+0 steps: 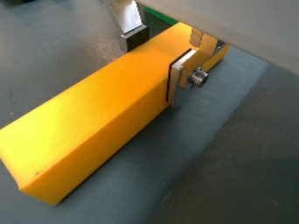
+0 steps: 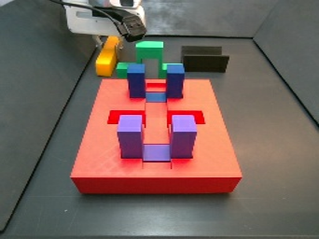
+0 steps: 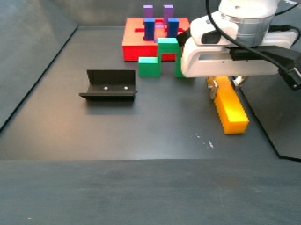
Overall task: Pick up the yellow object. Move up. Move to above the board. Insert the yellow object.
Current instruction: Pick up the yellow object, then move up.
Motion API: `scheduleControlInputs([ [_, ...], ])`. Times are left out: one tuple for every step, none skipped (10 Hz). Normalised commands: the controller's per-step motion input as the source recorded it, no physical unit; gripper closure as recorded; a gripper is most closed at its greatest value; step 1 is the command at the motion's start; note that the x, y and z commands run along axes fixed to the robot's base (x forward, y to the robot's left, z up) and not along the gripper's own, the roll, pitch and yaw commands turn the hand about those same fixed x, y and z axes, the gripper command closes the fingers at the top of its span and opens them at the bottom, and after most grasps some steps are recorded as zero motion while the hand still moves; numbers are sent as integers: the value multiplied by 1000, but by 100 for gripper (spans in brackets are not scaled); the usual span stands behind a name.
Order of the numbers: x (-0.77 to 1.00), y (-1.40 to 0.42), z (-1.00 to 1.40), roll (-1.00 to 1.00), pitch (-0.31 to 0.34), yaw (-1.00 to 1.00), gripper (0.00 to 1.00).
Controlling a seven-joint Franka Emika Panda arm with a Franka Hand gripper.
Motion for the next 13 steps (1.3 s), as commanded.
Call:
scheduleControlInputs([
  [0,0,0,0,0,0,100],
  [0,0,0,0,0,0,100],
  [0,0,0,0,0,0,100],
  [0,0,0,0,0,0,100],
  [0,0,0,0,0,0,100],
  [0,0,0,0,0,0,100],
  [0,0,0,0,0,0,100],
  [0,0,0,0,0,0,100],
  [0,0,0,0,0,0,100],
  [0,0,833,0,0,0,100],
  [-22,-44,803,-7,20,-22,100],
  [-53,-41,579,2,46,-27,100],
  [-27,-11,305,29,24,-20,100],
])
